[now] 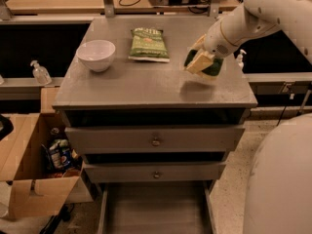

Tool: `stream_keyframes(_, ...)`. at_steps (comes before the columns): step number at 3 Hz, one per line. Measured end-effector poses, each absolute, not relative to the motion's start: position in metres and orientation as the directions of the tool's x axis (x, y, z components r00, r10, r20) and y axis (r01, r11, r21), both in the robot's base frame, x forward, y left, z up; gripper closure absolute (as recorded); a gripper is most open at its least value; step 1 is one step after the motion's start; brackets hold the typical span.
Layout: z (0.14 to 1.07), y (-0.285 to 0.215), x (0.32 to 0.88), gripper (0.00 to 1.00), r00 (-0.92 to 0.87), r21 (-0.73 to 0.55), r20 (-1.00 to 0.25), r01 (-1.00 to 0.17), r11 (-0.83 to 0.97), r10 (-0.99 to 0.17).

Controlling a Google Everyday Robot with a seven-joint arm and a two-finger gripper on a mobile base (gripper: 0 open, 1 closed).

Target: Pick sponge from bottom drawer and place on counter

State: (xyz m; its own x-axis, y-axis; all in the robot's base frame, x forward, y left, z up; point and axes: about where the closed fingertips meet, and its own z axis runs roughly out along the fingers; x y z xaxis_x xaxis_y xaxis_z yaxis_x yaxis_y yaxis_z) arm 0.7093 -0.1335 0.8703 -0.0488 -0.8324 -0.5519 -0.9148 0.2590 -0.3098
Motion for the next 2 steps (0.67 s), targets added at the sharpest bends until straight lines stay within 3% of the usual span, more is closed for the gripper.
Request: stream_keyframes(2, 0.8670, -0.1299, 0.7097, 0.27, -0.047, -0.305, -0.552, -0.918, 0.254, -0.832)
